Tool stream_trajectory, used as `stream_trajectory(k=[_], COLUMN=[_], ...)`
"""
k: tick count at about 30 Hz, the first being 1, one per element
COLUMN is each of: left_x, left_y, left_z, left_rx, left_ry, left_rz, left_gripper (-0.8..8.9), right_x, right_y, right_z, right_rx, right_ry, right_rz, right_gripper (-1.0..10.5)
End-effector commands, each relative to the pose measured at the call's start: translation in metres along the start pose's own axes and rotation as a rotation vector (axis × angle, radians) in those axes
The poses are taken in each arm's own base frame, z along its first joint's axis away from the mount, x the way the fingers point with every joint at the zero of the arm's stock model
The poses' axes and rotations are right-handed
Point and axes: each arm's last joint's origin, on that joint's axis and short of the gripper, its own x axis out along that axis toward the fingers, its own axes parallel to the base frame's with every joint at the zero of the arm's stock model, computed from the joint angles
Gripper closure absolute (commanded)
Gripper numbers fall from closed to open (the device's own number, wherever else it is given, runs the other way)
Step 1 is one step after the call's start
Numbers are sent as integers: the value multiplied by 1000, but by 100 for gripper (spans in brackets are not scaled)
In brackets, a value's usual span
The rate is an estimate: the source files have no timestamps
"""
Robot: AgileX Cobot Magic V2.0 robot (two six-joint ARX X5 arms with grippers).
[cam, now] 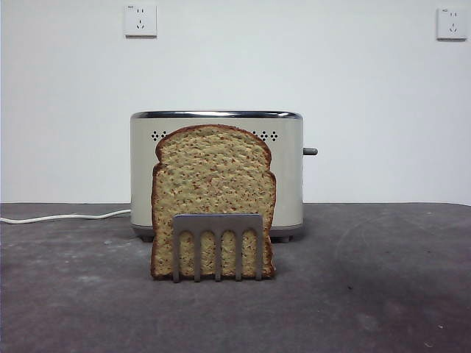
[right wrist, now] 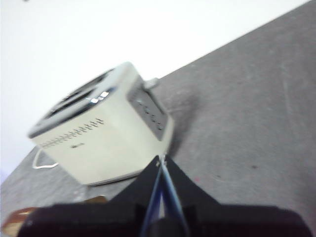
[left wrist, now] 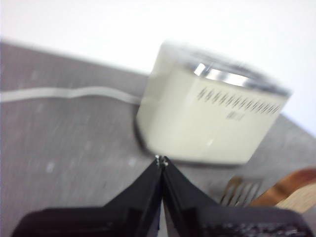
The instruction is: Pick up a slice of bread from the rack,put the bread on the toaster,press the button
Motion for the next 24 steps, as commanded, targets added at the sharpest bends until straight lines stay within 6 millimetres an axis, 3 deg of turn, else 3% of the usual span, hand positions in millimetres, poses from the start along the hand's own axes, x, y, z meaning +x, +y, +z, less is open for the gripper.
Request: stream_trajectory(k=[1, 10, 19, 24], left_x=[-6, -17, -14, -12], left_y=[-8, -34, -52, -59], left_z=[18, 73, 116, 133], left_rx=[3, 108, 207, 256], left_ry=[-19, 36, 190, 271], left_rz=[-14, -133, -330, -405], left_gripper=[822, 822, 822, 822], right_x=[2, 11, 9, 4], right_y=[7, 38, 69, 81], right_z=[13, 67, 124, 143], right_rx=[-18, -148, -363, -415], right_ry=[31, 205, 420, 534], right_rz=[27, 103, 99, 97], right_gripper=[959, 958, 958, 958])
